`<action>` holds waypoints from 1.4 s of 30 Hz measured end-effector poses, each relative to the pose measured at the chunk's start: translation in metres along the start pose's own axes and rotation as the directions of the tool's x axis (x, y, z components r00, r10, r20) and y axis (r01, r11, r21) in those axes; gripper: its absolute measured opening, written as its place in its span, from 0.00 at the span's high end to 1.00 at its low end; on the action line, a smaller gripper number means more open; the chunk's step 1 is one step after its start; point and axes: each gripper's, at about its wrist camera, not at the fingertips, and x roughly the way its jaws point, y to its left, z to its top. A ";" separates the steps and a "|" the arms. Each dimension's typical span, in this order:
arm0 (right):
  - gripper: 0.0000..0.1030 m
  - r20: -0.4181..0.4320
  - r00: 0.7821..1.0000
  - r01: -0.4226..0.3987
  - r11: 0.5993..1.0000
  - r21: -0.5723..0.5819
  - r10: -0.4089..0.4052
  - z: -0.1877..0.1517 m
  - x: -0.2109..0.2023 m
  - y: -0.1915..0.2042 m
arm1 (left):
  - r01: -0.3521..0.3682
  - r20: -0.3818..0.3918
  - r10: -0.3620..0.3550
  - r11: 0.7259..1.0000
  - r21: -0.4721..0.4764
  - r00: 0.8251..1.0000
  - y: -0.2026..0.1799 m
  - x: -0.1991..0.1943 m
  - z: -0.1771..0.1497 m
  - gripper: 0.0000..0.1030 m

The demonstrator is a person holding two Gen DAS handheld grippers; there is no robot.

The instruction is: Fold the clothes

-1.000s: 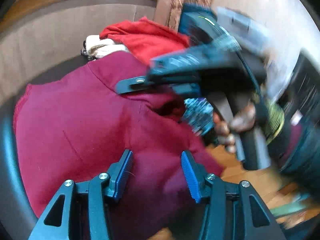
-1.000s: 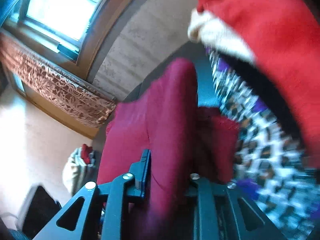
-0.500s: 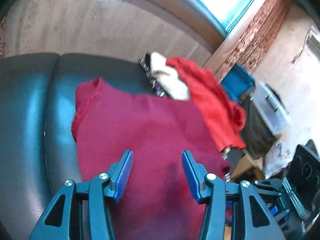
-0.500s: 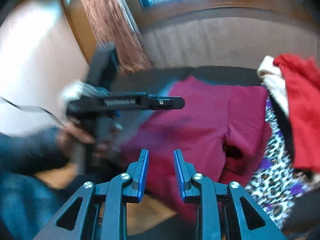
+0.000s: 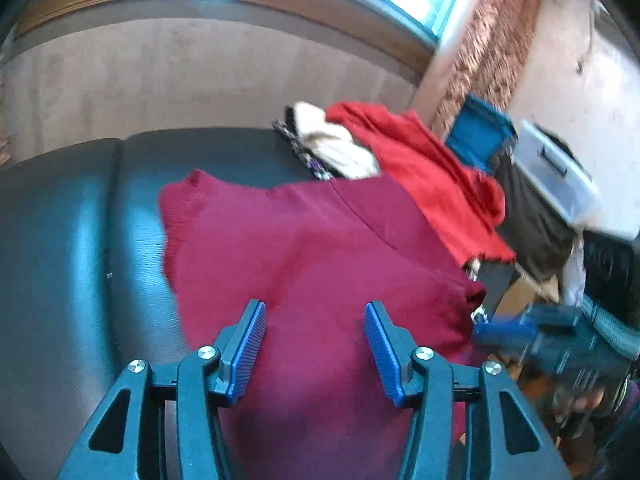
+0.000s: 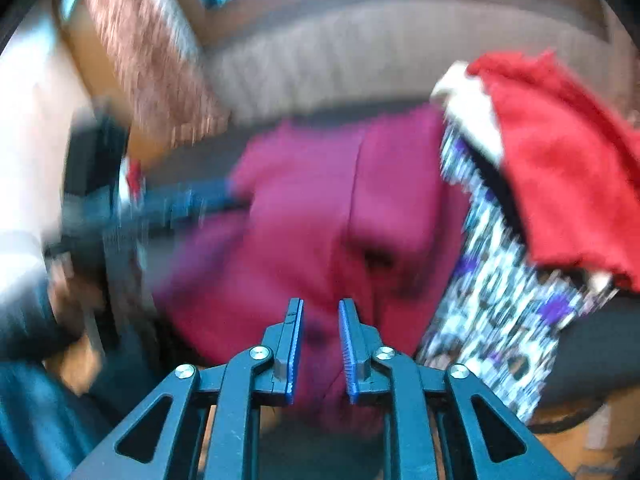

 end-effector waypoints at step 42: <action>0.19 0.268 0.963 -0.156 0.868 0.472 0.028 0.081 0.158 -0.103 | -0.131 -0.078 0.125 0.988 -0.078 0.989 0.092 0.135 0.089 0.52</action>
